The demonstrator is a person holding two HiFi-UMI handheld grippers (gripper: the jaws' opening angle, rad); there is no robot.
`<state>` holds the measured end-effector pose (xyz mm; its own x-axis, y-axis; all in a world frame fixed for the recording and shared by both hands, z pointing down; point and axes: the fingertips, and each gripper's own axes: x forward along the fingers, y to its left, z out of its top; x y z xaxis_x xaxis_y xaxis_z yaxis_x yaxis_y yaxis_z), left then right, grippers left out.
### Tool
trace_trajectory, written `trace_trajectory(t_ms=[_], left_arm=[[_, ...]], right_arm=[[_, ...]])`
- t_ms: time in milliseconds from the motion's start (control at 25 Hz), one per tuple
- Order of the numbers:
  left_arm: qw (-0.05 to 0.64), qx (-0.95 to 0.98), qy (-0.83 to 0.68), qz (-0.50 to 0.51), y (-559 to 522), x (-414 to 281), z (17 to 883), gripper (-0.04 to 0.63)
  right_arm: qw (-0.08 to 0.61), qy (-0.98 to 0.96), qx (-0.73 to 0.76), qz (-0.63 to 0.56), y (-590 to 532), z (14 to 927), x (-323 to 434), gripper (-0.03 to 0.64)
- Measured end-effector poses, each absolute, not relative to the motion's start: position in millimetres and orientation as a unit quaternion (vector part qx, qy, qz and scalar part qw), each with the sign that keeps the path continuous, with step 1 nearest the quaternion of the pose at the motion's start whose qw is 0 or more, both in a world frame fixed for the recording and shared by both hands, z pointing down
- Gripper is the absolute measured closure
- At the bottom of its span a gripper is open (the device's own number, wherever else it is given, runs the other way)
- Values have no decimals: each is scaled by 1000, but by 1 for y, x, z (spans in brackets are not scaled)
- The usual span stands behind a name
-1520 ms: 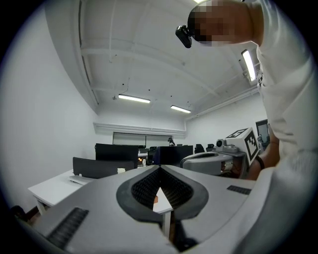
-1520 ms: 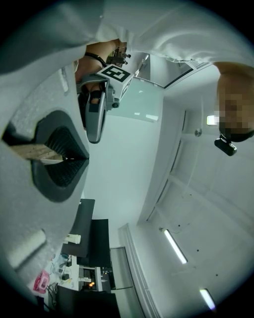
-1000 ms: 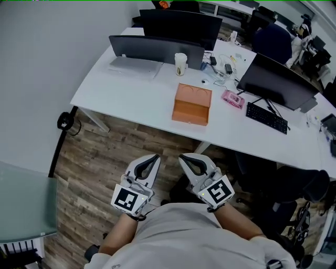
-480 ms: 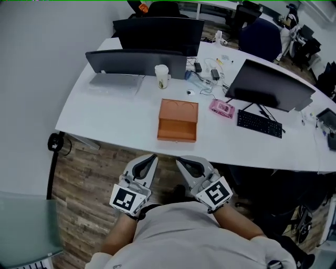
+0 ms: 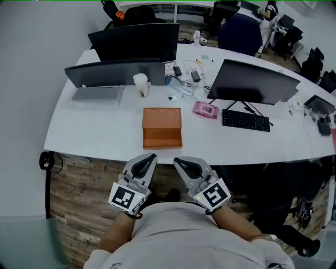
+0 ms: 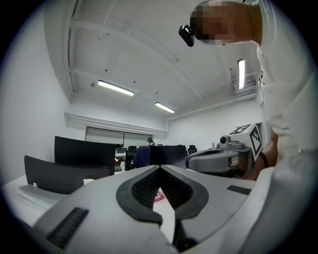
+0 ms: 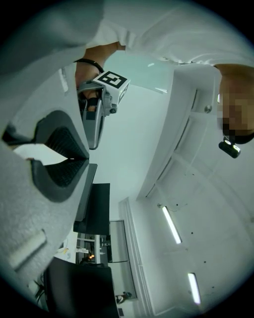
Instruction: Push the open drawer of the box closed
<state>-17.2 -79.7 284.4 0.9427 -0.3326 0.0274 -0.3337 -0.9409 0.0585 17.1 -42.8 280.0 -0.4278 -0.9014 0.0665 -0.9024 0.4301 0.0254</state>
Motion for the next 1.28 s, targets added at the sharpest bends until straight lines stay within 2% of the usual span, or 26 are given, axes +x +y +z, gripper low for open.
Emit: trace_trajectory(t_ms=[760, 1280], left_arm=[[36, 997, -67, 26, -145, 13, 300, 597], [52, 995, -32, 84, -198, 16, 365, 597]], right_arm=[[47, -777, 627, 43, -109, 304, 48, 614], [62, -739, 661, 115, -158, 378, 62, 614]])
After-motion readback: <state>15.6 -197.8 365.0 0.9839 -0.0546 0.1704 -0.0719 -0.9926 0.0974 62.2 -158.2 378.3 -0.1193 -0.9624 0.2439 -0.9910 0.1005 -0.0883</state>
